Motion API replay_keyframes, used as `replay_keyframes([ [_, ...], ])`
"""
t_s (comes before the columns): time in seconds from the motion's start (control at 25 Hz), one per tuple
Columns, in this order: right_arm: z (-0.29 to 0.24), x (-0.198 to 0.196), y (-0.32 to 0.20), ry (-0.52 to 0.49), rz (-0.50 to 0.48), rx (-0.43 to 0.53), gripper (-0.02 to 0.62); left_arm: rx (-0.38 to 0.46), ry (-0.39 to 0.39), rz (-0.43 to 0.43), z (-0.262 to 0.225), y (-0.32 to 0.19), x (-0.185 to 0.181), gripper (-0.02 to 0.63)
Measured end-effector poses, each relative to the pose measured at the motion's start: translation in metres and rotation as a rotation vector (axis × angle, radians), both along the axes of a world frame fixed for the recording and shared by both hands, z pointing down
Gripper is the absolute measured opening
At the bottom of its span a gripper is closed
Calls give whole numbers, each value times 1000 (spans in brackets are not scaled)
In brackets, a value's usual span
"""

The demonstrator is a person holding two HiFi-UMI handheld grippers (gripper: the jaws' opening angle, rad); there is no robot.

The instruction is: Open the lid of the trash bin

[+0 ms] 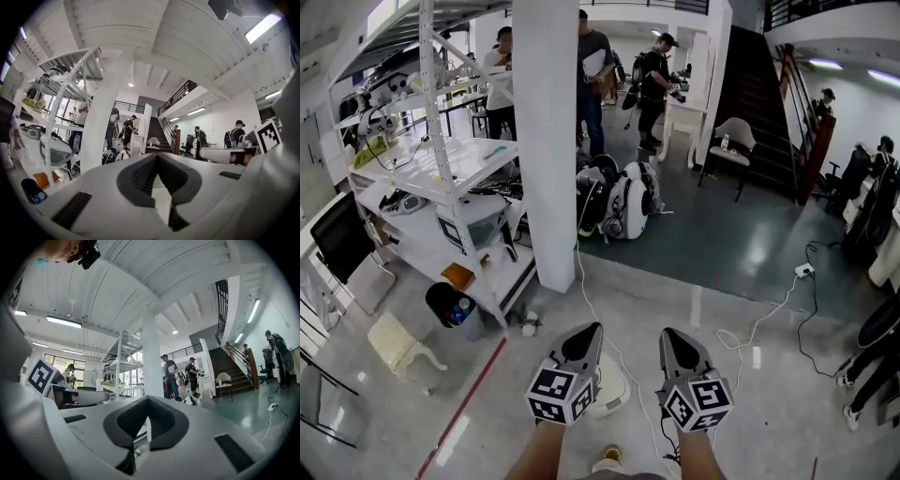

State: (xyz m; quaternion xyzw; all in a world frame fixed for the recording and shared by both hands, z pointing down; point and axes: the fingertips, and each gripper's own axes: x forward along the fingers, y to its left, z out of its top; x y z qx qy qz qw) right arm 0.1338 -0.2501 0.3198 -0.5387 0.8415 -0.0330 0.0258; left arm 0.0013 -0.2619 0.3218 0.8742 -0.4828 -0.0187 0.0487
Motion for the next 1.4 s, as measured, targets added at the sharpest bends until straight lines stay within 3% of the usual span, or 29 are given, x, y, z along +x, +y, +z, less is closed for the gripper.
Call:
replay_keyframes([
  [0.48,-3,-11,-90,-14,-83,28,31,51,-23,-82,-16,-81,-7,3],
  [1.0,-14,-36,-125,-20,-80,31,31,41,-55,-30,-20,-121,-13,3],
  [1.4,29,-41,-148,10,-86,-22,29,-1,-66,-4,26,-147,-4,3],
])
